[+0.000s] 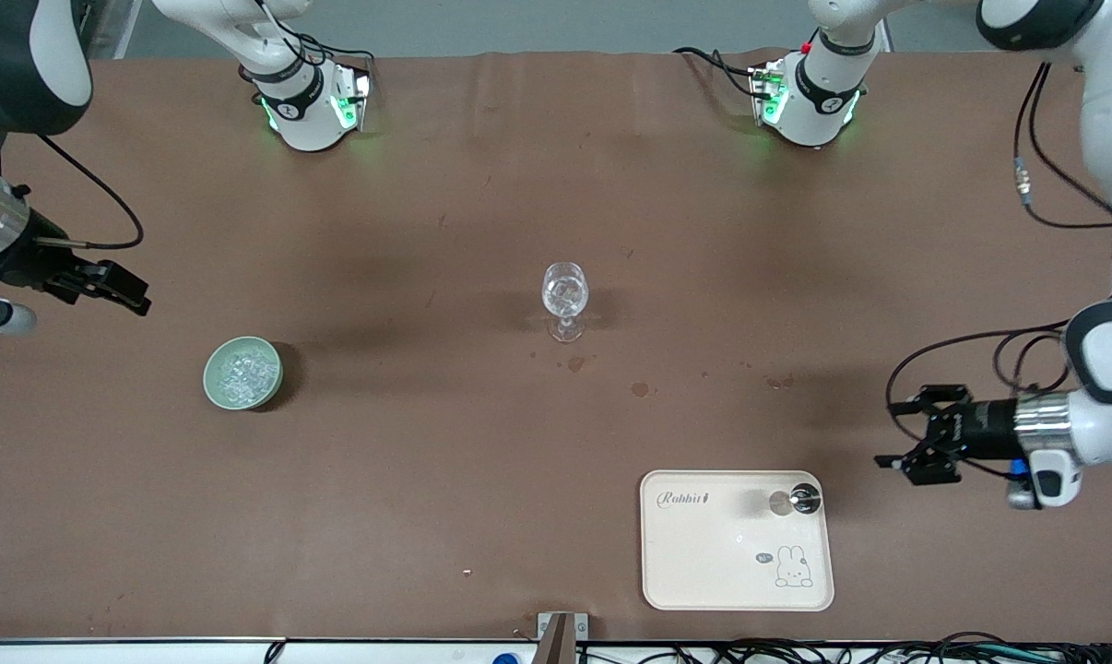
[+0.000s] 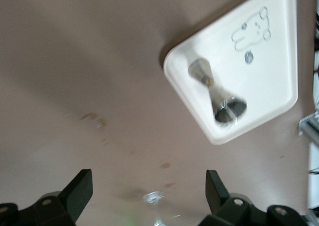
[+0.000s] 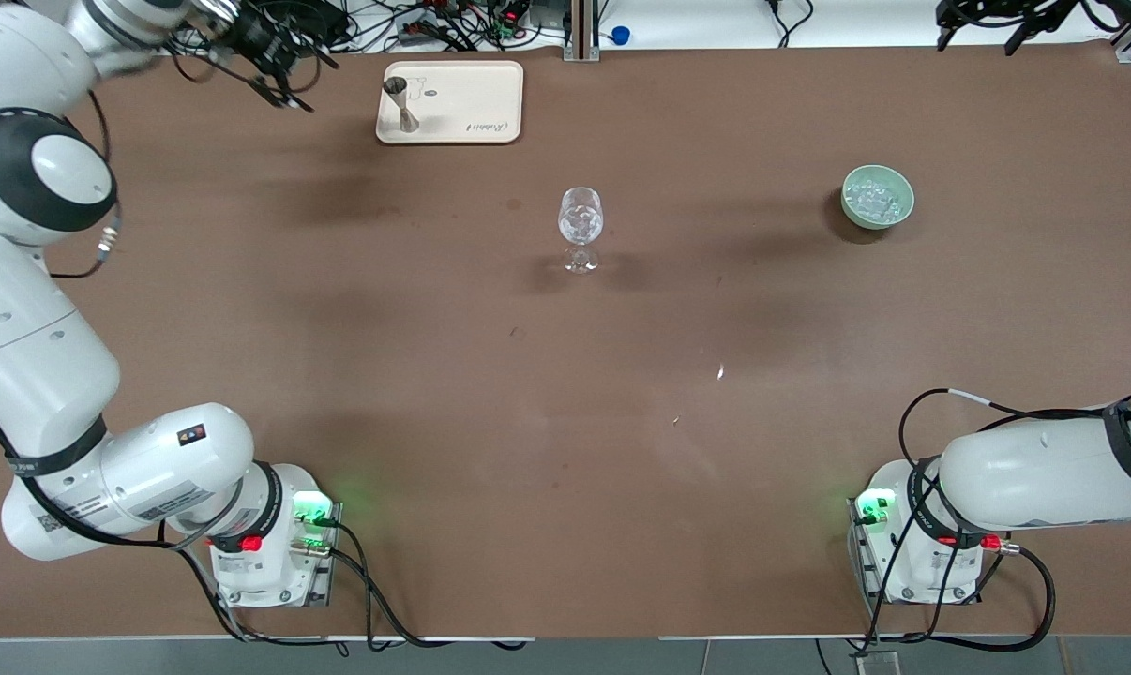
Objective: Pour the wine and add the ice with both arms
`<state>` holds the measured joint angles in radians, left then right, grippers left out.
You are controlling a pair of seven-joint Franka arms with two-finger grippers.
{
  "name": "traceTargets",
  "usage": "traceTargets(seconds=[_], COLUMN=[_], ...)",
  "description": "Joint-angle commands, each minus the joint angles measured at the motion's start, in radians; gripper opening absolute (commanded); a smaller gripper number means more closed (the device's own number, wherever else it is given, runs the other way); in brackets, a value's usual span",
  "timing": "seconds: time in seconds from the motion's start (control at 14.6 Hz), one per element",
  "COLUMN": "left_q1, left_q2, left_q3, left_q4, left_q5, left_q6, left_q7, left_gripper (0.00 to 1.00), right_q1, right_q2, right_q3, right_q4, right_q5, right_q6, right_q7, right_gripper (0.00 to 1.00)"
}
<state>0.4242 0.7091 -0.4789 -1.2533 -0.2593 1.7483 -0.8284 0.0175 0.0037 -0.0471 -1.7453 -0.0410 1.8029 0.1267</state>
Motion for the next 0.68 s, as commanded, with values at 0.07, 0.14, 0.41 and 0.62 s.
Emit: traceTargets(seconds=[0.07,0.14,0.41,0.62], left_q1=[-0.027,-0.027,-0.027,-0.015], left_q2=[-0.195,-0.226,-0.318,-0.364], left_q3=[-0.018,-0.044,-0.176,-0.250], left_q4=[-0.043,-0.043,-0.043,-0.043], left_q5=[0.148,0.190,0.346,0.379], left_q6=[-0.113,-0.137,-0.210,-0.277], left_q7=[0.003,0.003,0.037,0.098], left_gripper=[1.00,1.00,1.00,1.00], right_q1=[-0.083,-0.091,-0.084,-0.064], right_q2=[-0.027,-0.027,-0.021,-0.002], right_q3=[0.020,0.019,0.024,0.029], right_q4=[-0.008,0.007,0.114,0.208], right_q5=[0.003,0.003,0.004,0.009], right_q6=[0.013,0.013,-0.063,-0.160], right_q7=[-0.149,-0.177,-0.176,-0.168], right_gripper=[0.99,0.99,1.00,1.00])
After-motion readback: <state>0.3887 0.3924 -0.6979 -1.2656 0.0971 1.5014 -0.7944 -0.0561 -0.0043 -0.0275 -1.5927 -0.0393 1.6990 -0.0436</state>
